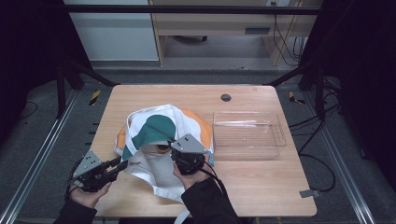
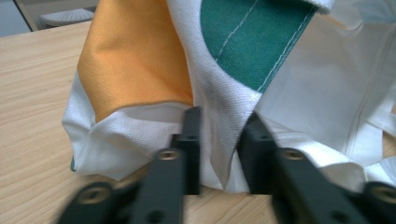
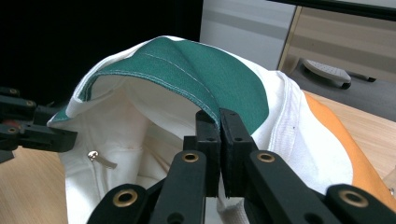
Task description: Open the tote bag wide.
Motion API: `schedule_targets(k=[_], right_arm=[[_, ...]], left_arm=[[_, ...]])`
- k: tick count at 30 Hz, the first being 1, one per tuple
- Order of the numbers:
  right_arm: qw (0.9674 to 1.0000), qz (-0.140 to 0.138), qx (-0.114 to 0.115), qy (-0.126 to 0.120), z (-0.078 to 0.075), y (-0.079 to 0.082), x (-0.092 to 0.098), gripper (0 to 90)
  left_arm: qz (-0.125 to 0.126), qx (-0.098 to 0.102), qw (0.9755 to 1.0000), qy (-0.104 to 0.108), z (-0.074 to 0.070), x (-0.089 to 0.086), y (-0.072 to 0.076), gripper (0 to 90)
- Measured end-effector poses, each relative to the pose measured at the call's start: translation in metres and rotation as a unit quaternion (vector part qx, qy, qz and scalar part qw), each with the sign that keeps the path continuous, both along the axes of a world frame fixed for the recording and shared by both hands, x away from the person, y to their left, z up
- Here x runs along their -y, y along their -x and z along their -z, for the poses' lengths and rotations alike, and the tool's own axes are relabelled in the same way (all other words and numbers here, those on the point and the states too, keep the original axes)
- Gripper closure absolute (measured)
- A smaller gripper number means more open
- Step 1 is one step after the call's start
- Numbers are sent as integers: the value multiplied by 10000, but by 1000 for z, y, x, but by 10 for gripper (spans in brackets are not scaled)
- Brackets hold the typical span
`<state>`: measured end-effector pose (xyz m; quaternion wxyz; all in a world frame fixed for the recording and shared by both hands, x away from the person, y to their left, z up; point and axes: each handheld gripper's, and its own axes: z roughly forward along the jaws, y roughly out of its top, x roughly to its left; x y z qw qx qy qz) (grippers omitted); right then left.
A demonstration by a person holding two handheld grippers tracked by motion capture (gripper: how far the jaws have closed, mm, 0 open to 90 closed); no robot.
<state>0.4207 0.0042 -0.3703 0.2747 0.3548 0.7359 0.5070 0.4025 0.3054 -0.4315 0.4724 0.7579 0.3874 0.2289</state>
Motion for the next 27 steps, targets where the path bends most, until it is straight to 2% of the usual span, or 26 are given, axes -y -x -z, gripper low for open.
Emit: schedule_targets(k=[5,7,13,16,18,27], right_arm=[[10000,3,-18,3,1,-1,2,876],[10000,5,-31,1,1,-1,2,876],[10000,-48,-33,-12,2,-1,2,875],[10000,-51,-51,-57,2,-2,3,875],[10000,-50,-51,-63,2,-2,3,875],[9999,-86,-68,-111,2,-3,3,874]], left_arm=[[-236,110,9996,-67,-4,-5,5,490],[-315,198,9992,-123,-6,-6,6,454],[-345,180,9991,-182,-15,-5,10,440],[-343,129,9993,-119,-21,-3,11,402],[-318,177,9993,-82,-23,-2,13,398],[-227,337,9991,-157,-43,10,16,374]])
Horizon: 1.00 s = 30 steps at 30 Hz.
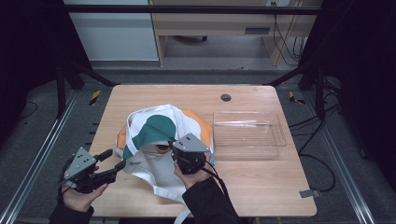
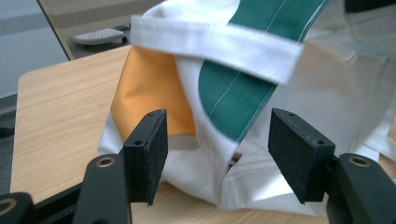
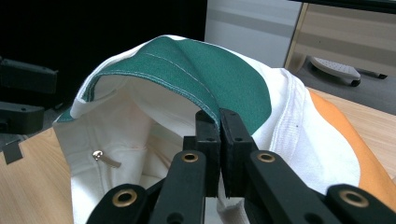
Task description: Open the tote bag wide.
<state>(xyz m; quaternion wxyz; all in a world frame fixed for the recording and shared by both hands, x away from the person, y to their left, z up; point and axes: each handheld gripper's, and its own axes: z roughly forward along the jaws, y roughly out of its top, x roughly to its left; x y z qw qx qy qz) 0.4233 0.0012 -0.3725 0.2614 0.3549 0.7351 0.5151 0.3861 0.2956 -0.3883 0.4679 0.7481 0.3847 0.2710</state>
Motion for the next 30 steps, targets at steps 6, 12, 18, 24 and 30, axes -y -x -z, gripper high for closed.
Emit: schedule_targets(k=[6,12,18,24,30], right_arm=[[10000,-15,-24,-14,0,0,0,874],[10000,1,-51,-51,-1,-1,-1,874],[10000,7,-50,-16,-1,-1,-1,874],[10000,1,-47,-11,-2,-1,-1,874],[10000,-26,-39,-8,-3,-2,-2,874]], left_arm=[[85,150,9998,-53,-16,9,0,365],[154,231,9996,-82,-26,18,-6,363],[201,294,9993,-134,-35,27,-9,364],[245,261,9989,-287,-36,37,-12,359],[294,313,9981,-444,-38,52,-16,357]])
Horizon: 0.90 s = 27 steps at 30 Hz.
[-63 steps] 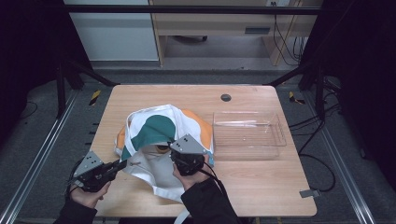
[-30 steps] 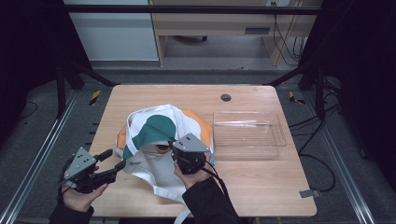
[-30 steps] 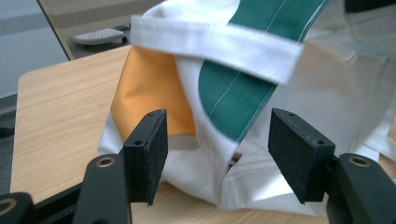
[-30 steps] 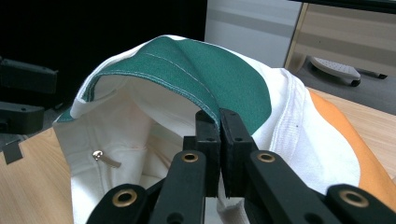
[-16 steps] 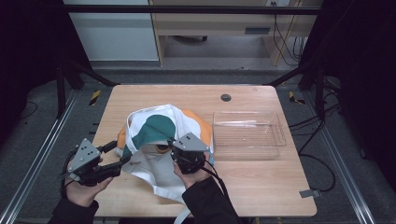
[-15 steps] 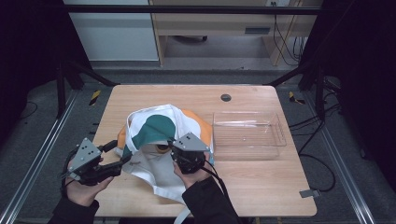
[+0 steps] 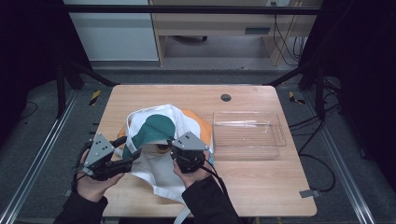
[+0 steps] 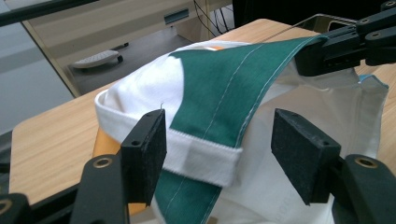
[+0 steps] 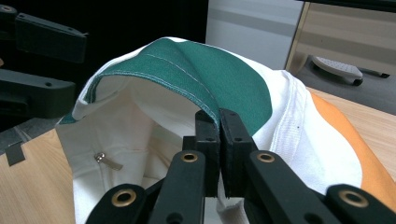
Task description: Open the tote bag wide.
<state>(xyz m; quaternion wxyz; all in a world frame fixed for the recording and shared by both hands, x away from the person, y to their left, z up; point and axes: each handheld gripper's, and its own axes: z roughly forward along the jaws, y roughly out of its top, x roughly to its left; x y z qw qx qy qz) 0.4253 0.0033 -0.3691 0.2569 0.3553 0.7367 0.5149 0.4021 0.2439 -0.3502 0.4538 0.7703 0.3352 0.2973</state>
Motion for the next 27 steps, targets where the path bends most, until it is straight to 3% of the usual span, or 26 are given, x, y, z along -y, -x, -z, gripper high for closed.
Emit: schedule_targets(k=[13,19,27], right_arm=[[10000,-26,-4,12,-1,-1,-1,873],[10000,-60,-13,21,0,-1,-1,873],[9998,-152,-57,77,4,-1,-2,866]], left_arm=[[-154,17,9995,-288,10,24,-16,388],[-372,96,9988,-290,12,27,-17,531],[-385,115,9985,-375,16,31,-16,785]])
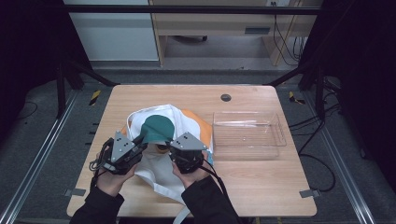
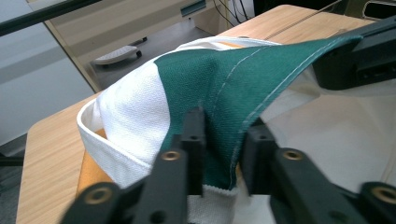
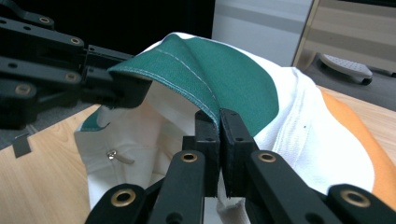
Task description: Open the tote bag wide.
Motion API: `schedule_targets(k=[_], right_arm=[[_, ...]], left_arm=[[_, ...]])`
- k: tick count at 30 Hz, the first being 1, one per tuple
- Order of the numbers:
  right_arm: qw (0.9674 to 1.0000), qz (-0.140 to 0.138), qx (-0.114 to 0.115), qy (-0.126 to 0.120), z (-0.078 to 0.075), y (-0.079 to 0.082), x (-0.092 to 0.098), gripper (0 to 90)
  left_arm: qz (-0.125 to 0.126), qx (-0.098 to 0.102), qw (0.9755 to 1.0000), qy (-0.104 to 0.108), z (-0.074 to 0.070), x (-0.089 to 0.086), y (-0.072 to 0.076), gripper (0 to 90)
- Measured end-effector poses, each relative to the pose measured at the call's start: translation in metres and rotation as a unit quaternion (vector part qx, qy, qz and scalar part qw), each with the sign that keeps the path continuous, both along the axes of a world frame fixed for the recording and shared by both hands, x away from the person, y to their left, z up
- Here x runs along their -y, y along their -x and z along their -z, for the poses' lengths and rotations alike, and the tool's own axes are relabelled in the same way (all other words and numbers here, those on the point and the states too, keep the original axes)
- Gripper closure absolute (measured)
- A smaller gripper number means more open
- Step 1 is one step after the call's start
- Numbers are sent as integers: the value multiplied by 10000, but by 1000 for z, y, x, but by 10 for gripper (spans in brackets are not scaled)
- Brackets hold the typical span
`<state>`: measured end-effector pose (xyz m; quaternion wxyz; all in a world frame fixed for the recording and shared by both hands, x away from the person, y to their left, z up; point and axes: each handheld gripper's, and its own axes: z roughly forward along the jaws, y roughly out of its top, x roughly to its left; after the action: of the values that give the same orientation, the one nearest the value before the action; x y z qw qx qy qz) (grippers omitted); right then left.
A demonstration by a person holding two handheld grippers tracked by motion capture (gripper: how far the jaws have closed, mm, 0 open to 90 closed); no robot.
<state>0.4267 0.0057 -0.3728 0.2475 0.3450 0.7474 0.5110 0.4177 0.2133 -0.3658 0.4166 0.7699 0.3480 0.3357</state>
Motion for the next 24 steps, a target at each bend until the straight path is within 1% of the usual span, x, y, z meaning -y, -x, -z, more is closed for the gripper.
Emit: schedule_targets(k=[4,5,8,9,11,12,13,14,16,18,21,23,24], right_arm=[[10000,-55,4,11,2,1,0,834],[10000,-64,10,12,2,1,0,824],[9999,-135,34,-9,2,3,2,773],[9999,-159,37,-57,2,5,5,753],[9998,-204,36,-71,2,6,9,730],[9997,-213,29,-81,2,8,11,719],[9997,-235,27,-107,1,9,14,712],[9996,-254,11,-141,1,11,16,702],[9994,-301,10,-188,-2,15,23,685],[9995,-285,17,-163,-4,19,30,676],[9996,-275,0,-117,-4,22,40,670],[9997,-249,-20,-85,-1,25,48,674],[9997,-244,-67,-44,3,26,52,680]], left_arm=[[-21,13,10000,77,0,-1,0,862],[-21,2,10000,89,0,-2,0,865],[34,-68,9997,211,0,-3,0,869],[42,-76,9997,227,0,-3,0,870],[60,-81,9997,227,0,-2,1,870],[67,0,9998,197,0,-2,0,870],[33,-60,9998,204,0,-1,1,870],[24,-67,9998,199,0,-2,1,870],[13,-95,9995,291,0,-3,0,871],[11,-110,9994,341,0,-4,0,871],[-2,-102,9994,341,0,-4,0,871],[-2,-100,9994,330,0,-4,1,871],[2,-101,9994,330,0,-3,1,871]])
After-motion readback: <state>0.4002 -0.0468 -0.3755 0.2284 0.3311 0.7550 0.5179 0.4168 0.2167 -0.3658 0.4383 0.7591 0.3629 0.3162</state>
